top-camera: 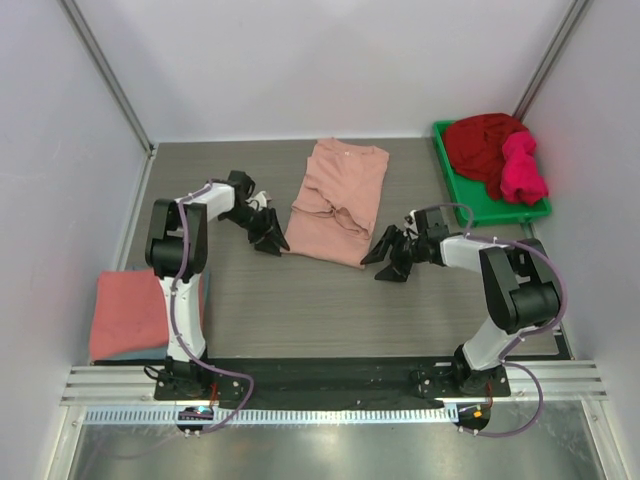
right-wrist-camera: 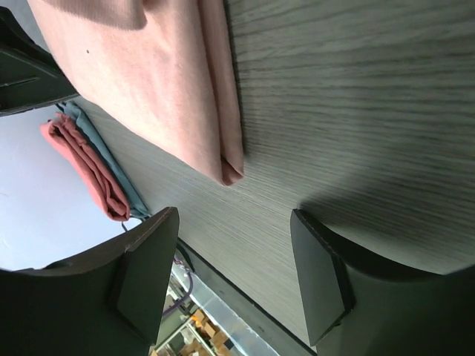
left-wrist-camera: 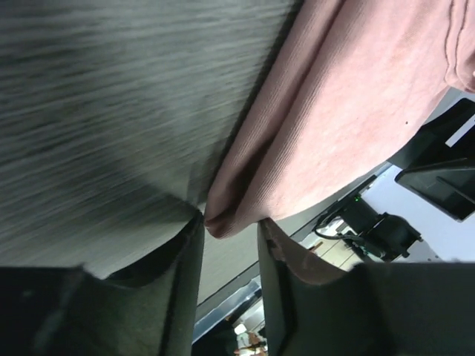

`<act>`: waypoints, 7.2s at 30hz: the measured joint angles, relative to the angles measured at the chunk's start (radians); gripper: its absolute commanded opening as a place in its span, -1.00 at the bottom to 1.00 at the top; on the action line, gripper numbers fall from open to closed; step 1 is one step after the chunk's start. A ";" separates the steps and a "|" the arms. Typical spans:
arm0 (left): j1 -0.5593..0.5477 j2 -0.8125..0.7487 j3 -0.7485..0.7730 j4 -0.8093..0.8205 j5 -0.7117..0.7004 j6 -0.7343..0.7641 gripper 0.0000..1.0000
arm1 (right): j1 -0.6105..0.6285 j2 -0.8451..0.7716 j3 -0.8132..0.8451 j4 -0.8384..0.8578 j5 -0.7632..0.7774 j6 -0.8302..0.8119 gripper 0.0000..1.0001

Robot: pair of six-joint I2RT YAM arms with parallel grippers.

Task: Fold and stack the t-shirts
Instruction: Fold the tshirt, then neatly place the folded tshirt to the corner

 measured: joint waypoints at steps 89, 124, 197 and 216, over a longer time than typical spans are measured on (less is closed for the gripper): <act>0.010 0.092 0.633 0.077 -0.024 0.036 -0.99 | -0.080 0.421 0.919 -0.137 -0.050 -0.343 -0.95; 0.095 0.200 0.569 0.088 -0.071 0.057 0.42 | -0.067 0.626 1.130 -0.236 -0.035 -0.560 0.07; 0.167 -0.806 -0.112 -0.504 -0.306 0.504 -0.99 | -0.045 -0.071 0.589 -0.330 0.091 -0.906 0.10; 0.205 -0.874 0.005 -0.552 -0.434 0.760 -1.00 | -0.044 -0.134 0.490 -0.314 0.078 -0.909 0.09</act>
